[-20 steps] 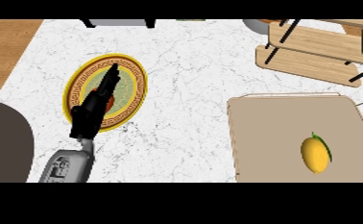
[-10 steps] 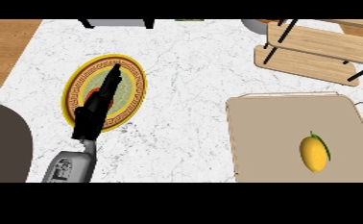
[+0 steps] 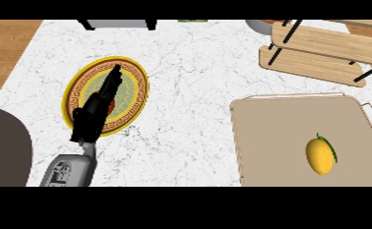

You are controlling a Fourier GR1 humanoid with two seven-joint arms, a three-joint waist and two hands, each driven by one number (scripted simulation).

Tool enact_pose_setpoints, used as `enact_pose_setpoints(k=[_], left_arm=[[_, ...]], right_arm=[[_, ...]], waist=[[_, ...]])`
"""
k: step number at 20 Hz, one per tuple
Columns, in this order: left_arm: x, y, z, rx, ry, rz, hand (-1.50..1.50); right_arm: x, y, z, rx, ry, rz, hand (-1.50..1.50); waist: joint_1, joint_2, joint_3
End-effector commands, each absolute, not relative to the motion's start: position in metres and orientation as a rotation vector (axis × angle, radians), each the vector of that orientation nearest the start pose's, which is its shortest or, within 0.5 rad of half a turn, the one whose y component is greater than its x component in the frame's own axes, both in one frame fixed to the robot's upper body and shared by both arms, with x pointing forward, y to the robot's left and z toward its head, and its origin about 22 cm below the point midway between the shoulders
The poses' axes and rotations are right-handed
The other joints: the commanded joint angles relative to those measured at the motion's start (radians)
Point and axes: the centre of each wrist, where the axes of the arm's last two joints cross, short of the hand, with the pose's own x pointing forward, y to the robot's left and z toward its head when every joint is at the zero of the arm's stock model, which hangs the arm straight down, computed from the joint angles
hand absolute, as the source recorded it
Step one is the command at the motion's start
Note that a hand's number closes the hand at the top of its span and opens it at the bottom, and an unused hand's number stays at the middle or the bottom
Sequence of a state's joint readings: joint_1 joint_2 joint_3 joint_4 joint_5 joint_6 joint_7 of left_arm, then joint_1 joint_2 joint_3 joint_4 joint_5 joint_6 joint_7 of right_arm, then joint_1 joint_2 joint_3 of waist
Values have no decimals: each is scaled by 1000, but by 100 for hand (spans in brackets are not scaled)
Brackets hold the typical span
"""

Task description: Pick the tomato from the tray and place it in the tiered shelf

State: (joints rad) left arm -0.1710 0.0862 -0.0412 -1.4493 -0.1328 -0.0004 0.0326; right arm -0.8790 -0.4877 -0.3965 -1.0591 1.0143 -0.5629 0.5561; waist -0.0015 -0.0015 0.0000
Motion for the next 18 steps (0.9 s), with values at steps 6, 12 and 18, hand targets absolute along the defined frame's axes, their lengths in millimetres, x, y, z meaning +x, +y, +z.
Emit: enact_pose_setpoints(k=[6,12,18], left_arm=[[288,244,17,109,-1576,-265,0],[287,222,21,110,-1569,-247,0],[282,233,17,114,-1569,-229,0]], right_arm=[[387,-338,274,-1398,-1548,-323,-150],[363,-365,314,-1335,-1668,-612,-150],[318,-393,339,-1353,-1624,-842,-150]], waist=[[3,0,0],[-2,-2,0],[-14,-4,0]])
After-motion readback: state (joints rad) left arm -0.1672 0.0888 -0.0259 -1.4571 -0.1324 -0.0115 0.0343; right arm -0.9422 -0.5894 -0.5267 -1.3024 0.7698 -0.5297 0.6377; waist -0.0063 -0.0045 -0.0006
